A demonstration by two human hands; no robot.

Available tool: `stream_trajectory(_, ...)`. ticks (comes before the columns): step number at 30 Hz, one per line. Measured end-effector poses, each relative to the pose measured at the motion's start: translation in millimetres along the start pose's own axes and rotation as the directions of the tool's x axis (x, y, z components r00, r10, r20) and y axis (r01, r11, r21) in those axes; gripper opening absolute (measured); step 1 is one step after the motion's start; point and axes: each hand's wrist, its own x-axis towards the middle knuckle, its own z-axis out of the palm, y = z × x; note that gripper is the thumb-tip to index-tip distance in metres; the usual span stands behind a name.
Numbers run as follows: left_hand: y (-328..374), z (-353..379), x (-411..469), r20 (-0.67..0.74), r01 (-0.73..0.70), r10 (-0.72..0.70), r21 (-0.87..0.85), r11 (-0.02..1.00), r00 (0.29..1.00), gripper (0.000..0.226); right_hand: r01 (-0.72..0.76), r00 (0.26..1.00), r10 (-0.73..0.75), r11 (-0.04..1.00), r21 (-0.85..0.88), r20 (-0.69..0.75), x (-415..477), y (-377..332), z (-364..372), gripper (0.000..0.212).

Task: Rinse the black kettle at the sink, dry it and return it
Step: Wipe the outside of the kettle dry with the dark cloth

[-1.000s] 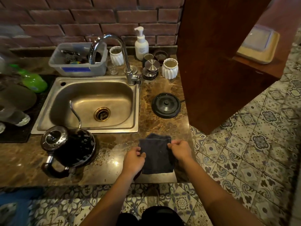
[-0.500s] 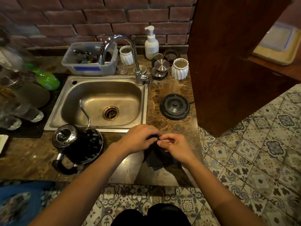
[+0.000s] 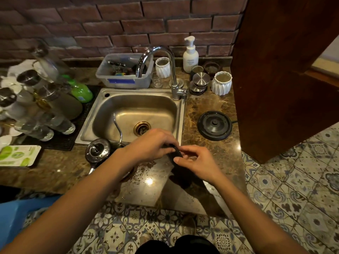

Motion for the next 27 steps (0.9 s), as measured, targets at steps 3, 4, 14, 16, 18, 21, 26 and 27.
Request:
stream_trajectory(3,-17.1,-23.5,-8.2,0.014,0.048,-0.049,0.065,0.997,0.999,0.017,0.064,0.996,-0.071,0.989,-0.132,-0.054,13.4,-11.6,20.4,0.029)
stream_trajectory(4,-23.1,-31.1,-12.1,0.01,0.057,-0.058,0.072,0.996,0.998,0.016,0.074,0.995,-0.084,0.986,-0.152,-0.057,18.4,-15.1,28.0,0.028)
stream_trajectory(14,-81.1,-63.0,-59.6,0.059,0.052,-0.061,0.153,0.987,0.996,0.015,0.059,0.994,-0.068,0.993,-0.101,-0.085,45.2,-37.2,117.0,0.012)
stream_trajectory(16,-91.1,-61.1,-69.7,0.095,0.021,-0.039,0.178,0.984,0.995,0.016,-0.036,0.994,0.041,0.998,0.051,-0.101,49.2,-33.8,134.9,0.022)
stream_trajectory(18,-103.0,-57.7,-79.9,0.129,0.0,-0.027,0.203,0.979,0.991,0.017,-0.114,0.983,0.128,0.988,0.104,-0.133,57.0,-25.4,152.2,0.029)
stream_trajectory(21,-121.5,-53.0,-93.0,0.17,-0.036,-0.002,0.217,0.976,0.986,0.019,-0.113,0.971,0.086,0.988,-0.107,-0.225,72.7,-10.2,175.2,0.027)
stream_trajectory(26,-146.0,-46.1,-109.9,0.167,-0.15,0.11,0.25,0.956,0.98,0.02,-0.214,0.958,0.197,0.975,-0.065,-0.209,91.4,-8.2,210.8,0.042)
stream_trajectory(27,-150.0,-45.8,-113.3,0.159,-0.157,0.12,0.246,0.956,0.98,0.02,-0.238,0.953,0.226,0.971,-0.036,-0.203,93.3,-6.5,218.3,0.047)
